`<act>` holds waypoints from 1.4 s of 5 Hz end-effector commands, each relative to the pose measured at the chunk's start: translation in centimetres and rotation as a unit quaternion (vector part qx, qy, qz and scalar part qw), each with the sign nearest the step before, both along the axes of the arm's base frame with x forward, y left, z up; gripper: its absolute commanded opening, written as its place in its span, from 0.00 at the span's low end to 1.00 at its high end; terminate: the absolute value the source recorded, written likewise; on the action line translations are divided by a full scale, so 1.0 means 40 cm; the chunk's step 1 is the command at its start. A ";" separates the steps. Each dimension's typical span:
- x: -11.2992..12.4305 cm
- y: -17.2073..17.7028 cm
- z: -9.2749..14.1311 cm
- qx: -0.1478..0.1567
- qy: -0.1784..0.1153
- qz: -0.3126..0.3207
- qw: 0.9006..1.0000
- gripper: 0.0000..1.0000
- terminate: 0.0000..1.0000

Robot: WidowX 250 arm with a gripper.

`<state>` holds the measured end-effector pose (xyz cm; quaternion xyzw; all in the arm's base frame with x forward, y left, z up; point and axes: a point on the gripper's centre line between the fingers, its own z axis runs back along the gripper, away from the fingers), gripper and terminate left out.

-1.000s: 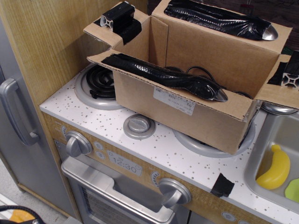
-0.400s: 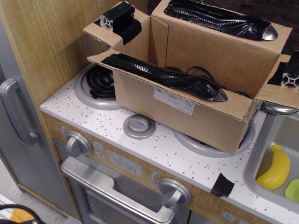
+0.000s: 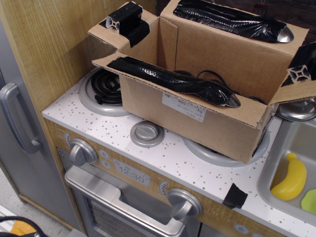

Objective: Close small4fbox flaps

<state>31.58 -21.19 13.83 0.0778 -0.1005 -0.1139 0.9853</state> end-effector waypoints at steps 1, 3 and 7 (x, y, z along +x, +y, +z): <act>0.028 0.069 0.089 0.027 -0.021 -0.024 0.999 1.00 0.00; 0.037 0.156 0.106 0.042 -0.011 -0.048 0.998 1.00 0.00; 0.059 0.272 -0.004 -0.049 0.015 -0.067 0.996 1.00 0.00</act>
